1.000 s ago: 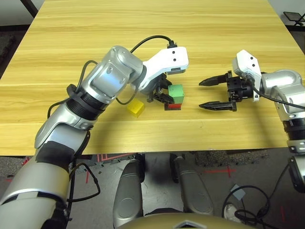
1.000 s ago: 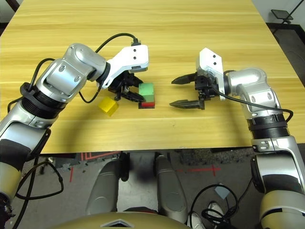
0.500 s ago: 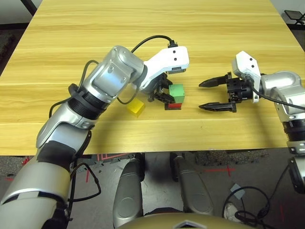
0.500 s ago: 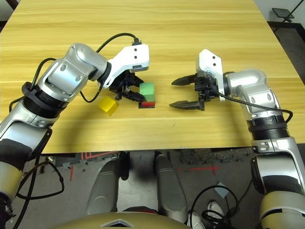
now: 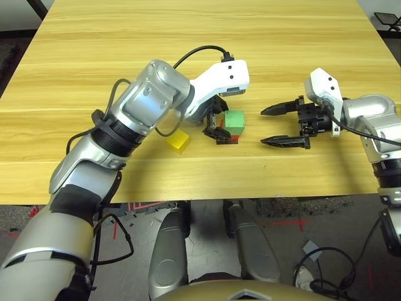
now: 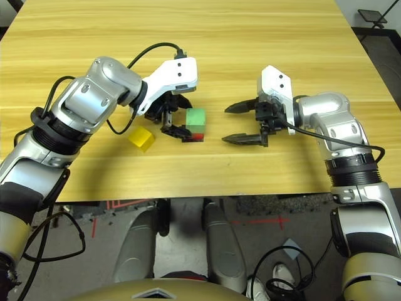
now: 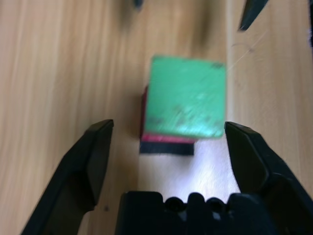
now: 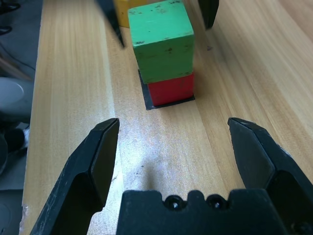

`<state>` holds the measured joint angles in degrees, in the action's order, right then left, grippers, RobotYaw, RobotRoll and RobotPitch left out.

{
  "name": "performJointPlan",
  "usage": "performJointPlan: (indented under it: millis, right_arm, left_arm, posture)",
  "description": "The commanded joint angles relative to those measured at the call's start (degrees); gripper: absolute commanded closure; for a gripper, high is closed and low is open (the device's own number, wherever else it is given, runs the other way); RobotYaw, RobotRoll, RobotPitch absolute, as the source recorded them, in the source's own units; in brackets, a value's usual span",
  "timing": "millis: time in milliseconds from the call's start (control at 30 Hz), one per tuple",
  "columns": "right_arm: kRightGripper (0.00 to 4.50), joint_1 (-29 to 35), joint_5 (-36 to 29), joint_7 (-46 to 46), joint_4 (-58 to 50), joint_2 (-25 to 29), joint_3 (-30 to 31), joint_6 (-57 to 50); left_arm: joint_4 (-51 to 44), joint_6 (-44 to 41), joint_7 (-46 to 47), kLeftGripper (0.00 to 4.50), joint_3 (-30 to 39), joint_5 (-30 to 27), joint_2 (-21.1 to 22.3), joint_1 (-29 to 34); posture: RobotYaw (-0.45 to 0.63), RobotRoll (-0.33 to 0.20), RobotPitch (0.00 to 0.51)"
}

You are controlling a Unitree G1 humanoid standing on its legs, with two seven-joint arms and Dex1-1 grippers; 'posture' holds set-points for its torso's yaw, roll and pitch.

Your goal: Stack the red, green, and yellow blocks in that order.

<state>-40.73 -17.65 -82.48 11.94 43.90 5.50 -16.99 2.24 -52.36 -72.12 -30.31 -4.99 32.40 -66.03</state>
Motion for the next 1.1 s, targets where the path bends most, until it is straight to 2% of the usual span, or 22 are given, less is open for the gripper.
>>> performJointPlan:
  millis: [33,300,400,533,833,1100]
  right_arm:
    - [0.00,-0.88,-0.58,-2.30,0.48,0.66,0.17,0.73]
    - [0.00,-4.49,-1.35,-5.69,0.03,1.07,0.53,-1.28]
    - [0.00,-5.74,-1.45,-6.39,-0.53,1.26,0.86,-2.38]
    - [0.00,-7.48,-1.37,-7.70,-0.63,1.37,1.41,-3.30]
    - [0.00,-8.76,-0.77,-8.08,0.50,0.19,2.44,-2.88]
    - [0.00,-9.27,-0.92,-8.03,0.19,0.01,2.97,-3.59]
  left_arm:
    - [-2.60,-3.60,-0.97,0.02,3.24,-2.15,3.24,-1.47]
    - [-8.96,-17.76,5.46,0.02,15.07,-6.56,11.47,-0.74]
    - [-16.91,-25.99,8.65,0.02,18.81,-9.07,15.50,3.49]
    - [-26.83,-38.46,13.71,0.02,21.17,-12.54,18.03,7.70]
    - [-34.11,-40.14,29.49,0.02,26.85,-19.90,12.58,18.62]
    - [-35.17,-40.14,38.86,0.02,25.56,-28.02,9.62,22.15]
  posture:
    - [-0.08,-0.052,0.276]
    - [-0.01,-0.063,0.250]
    - [0.01,-0.068,0.247]
    - [0.04,-0.074,0.250]
    - [0.04,-0.083,0.264]
    - [0.03,-0.092,0.278]
